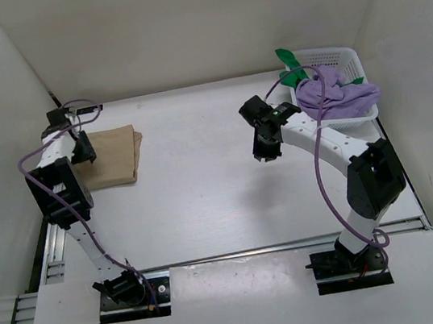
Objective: Fold and stack the t-shirts
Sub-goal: Put the neatly folded tshirt into the corner of the board with the left arm
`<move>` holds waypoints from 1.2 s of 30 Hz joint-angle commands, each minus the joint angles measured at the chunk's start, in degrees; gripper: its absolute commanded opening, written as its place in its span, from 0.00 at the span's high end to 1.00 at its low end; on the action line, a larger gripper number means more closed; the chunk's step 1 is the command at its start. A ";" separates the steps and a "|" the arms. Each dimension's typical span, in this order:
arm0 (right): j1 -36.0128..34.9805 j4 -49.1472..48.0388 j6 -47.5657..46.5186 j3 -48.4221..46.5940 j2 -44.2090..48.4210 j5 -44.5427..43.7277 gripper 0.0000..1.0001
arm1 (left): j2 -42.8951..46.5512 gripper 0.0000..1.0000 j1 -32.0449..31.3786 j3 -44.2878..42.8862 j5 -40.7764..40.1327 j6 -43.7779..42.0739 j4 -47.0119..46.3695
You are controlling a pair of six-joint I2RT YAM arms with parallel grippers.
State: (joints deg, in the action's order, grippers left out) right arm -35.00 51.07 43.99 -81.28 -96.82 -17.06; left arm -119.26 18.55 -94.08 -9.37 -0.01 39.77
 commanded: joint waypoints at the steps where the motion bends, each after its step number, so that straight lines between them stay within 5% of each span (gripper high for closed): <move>1: -1.38 0.87 0.22 -1.08 1.19 0.98 0.76 | 5.79 0.27 -3.68 1.36 -7.59 0.01 -5.84; 7: -2.52 1.40 0.75 -0.55 1.19 1.50 0.76 | 8.34 0.32 -8.53 6.89 -5.95 0.01 -7.34; 12: -2.53 1.40 1.28 -0.55 1.72 1.50 0.75 | 2.64 0.58 -9.05 8.47 -6.02 0.01 -4.97; 17: -2.53 1.40 1.28 -0.55 1.72 1.50 0.75 | -0.52 0.60 -8.53 8.66 -1.72 0.01 -3.91; 21: -2.53 1.40 -0.04 -2.65 -1.18 0.98 0.75 | -8.24 0.60 -8.53 1.03 -1.01 0.01 -3.38; 32: 0.20 5.27 -4.52 -15.14 -12.34 0.36 0.73 | -33.65 0.51 -9.67 -37.46 -7.15 0.01 -2.85; 36: 2.04 6.49 -5.05 -17.16 -14.62 0.89 0.73 | -38.24 0.50 -10.90 -42.50 -9.87 0.01 -5.48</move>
State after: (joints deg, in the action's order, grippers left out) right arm -34.06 54.70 40.38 -95.79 -110.74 -15.92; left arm -152.22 9.06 -136.66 -18.04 -0.47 32.95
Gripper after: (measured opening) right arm 0.264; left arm 0.497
